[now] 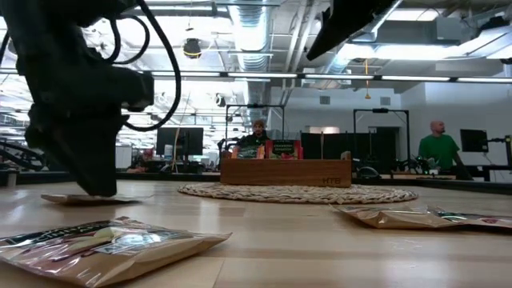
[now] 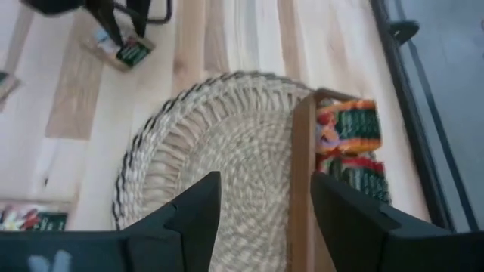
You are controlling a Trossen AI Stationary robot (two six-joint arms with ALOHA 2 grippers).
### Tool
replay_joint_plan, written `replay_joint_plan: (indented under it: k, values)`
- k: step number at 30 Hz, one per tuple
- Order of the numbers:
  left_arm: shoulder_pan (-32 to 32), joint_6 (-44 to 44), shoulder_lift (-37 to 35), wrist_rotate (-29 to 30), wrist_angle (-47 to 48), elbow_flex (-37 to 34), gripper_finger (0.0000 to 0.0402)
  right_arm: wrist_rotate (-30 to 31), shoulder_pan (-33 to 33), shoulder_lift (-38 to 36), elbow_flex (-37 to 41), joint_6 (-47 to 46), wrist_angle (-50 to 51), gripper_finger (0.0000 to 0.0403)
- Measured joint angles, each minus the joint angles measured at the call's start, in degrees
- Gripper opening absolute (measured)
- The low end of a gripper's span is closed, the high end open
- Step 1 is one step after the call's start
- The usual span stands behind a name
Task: Pick & Place Tea
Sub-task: Put the brown tea bag into the right section of the wooden organizer
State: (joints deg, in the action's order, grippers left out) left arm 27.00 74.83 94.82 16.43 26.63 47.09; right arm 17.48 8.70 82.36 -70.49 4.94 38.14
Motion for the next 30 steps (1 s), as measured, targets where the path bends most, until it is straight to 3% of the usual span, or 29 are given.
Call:
replay_joint_plan:
  k: [9,17,23,30]
  values:
    - [0.04,3.06,4.33,3.34,-0.59,0.44,0.0140,-0.45,1.96,0.56,0.10,-1.10,-1.02,0.0190]
    - [0.37,-1.05,4.83,11.84,0.35,3.69,0.0011,-1.00,2.42,0.56,0.10,-4.03,-1.39,0.0177]
    - [0.42,-5.27,4.75,16.49,0.32,6.66,0.0001,-1.05,2.50,0.56,0.10,-5.02,-1.35,0.0165]
    - [0.44,-12.46,4.59,15.33,0.92,10.03,0.0000,-1.72,2.53,0.56,0.10,-5.08,-1.35,0.0151]
